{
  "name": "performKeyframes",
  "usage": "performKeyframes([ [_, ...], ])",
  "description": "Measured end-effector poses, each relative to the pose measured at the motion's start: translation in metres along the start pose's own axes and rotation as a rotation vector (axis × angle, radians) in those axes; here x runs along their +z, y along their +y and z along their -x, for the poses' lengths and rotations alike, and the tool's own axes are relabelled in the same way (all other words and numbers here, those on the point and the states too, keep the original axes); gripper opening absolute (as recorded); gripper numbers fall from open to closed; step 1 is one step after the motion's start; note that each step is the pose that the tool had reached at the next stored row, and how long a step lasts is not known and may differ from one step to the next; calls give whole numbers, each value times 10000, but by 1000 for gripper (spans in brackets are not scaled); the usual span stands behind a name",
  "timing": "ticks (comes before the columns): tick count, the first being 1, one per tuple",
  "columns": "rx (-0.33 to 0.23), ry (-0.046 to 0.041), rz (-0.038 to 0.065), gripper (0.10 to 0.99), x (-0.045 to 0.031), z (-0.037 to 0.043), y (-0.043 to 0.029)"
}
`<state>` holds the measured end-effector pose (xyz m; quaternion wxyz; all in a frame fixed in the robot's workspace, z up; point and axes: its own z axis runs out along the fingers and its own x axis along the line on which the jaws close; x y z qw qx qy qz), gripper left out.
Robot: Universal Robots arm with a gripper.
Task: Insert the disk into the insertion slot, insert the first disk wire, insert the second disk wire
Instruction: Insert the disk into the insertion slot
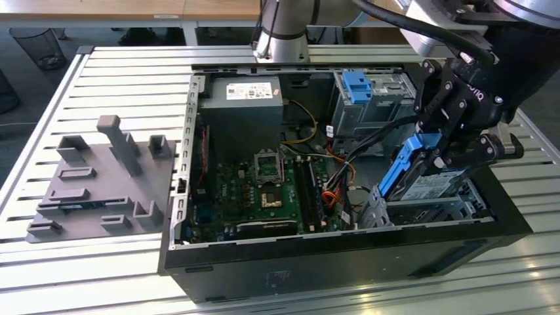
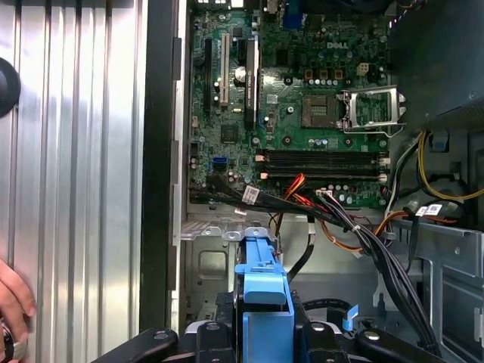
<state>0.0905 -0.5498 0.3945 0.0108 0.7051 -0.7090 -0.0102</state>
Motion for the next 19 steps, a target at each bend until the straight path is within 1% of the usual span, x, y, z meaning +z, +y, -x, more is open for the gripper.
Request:
performKeyframes([
  [19,-1,0,0,365,147,0,-5],
])
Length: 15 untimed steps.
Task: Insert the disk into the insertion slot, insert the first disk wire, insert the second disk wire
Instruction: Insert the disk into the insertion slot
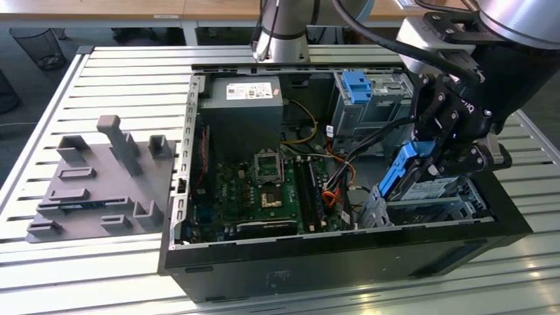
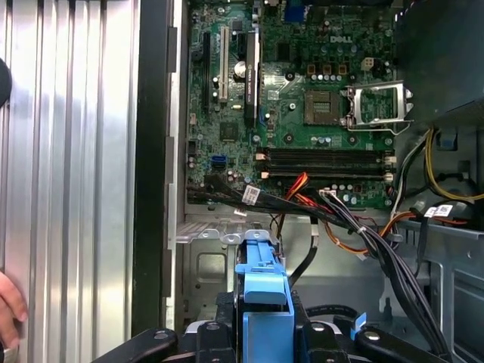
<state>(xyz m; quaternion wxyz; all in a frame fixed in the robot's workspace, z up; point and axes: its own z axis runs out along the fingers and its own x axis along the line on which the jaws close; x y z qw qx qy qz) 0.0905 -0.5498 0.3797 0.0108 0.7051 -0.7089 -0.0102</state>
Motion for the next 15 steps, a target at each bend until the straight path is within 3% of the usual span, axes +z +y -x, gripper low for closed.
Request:
performKeyframes([
  [15,0,0,1,365,89,0,-3],
])
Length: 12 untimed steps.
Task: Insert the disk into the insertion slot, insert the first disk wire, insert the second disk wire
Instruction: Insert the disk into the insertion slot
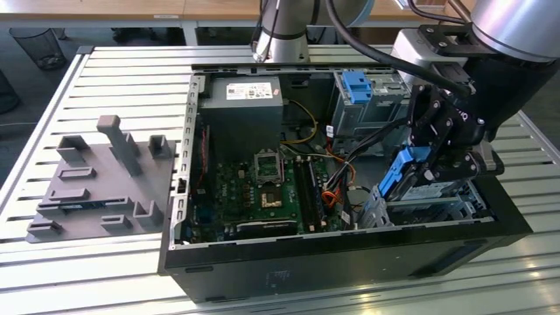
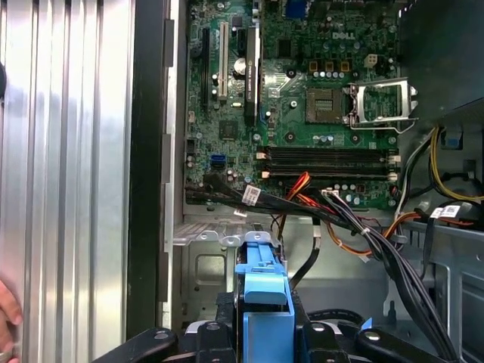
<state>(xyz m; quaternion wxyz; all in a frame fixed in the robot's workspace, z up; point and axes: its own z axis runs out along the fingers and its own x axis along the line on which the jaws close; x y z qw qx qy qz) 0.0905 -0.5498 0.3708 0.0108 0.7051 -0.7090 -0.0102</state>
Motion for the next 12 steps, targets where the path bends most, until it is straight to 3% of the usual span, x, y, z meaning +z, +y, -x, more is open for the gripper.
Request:
performKeyframes([
  [12,0,0,-1,365,77,0,-2],
])
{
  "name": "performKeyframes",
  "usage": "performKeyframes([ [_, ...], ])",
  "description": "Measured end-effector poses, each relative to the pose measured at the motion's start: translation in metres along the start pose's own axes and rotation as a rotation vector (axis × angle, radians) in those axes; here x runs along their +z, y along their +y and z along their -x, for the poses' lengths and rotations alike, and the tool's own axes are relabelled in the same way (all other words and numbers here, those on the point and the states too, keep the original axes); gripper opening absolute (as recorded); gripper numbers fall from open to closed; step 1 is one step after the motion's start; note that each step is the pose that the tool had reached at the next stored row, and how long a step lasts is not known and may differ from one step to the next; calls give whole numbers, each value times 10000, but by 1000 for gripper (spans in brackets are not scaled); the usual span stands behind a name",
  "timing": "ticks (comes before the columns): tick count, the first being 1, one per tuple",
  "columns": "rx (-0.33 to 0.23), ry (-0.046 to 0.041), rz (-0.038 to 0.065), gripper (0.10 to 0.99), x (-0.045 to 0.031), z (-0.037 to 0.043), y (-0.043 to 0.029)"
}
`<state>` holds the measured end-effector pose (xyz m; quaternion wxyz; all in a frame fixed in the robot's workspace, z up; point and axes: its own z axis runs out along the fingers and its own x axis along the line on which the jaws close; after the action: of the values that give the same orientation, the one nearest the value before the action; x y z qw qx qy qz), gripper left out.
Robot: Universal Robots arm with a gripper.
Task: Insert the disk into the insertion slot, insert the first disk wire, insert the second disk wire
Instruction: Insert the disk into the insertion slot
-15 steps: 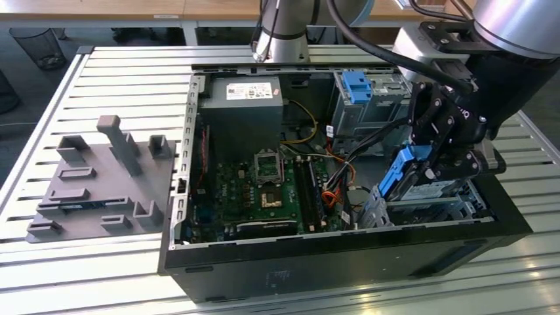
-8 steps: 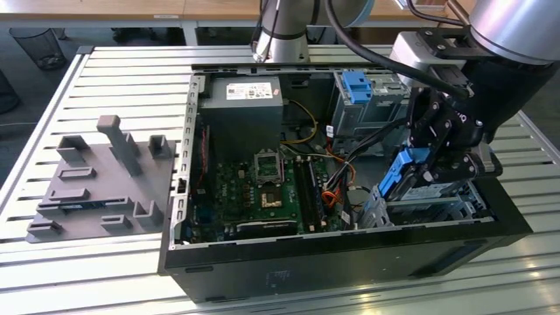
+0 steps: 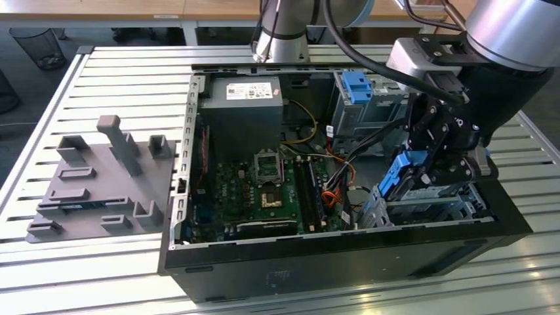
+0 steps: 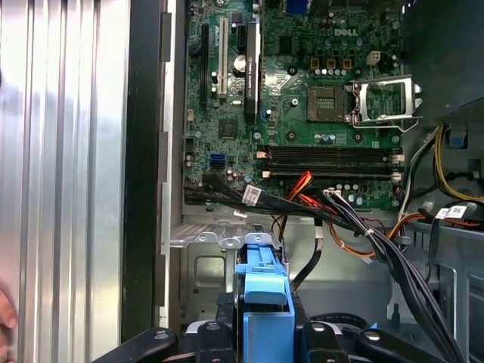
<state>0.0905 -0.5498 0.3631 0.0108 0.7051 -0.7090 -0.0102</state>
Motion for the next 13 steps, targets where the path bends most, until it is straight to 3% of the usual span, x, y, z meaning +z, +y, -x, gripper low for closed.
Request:
performKeyframes([
  [8,-1,0,1,365,53,0,-1],
  [9,-1,2,0,373,58,0,-2],
  [10,0,-3,0,439,65,1,-2],
  [13,0,-8,0,439,80,0,-2],
])
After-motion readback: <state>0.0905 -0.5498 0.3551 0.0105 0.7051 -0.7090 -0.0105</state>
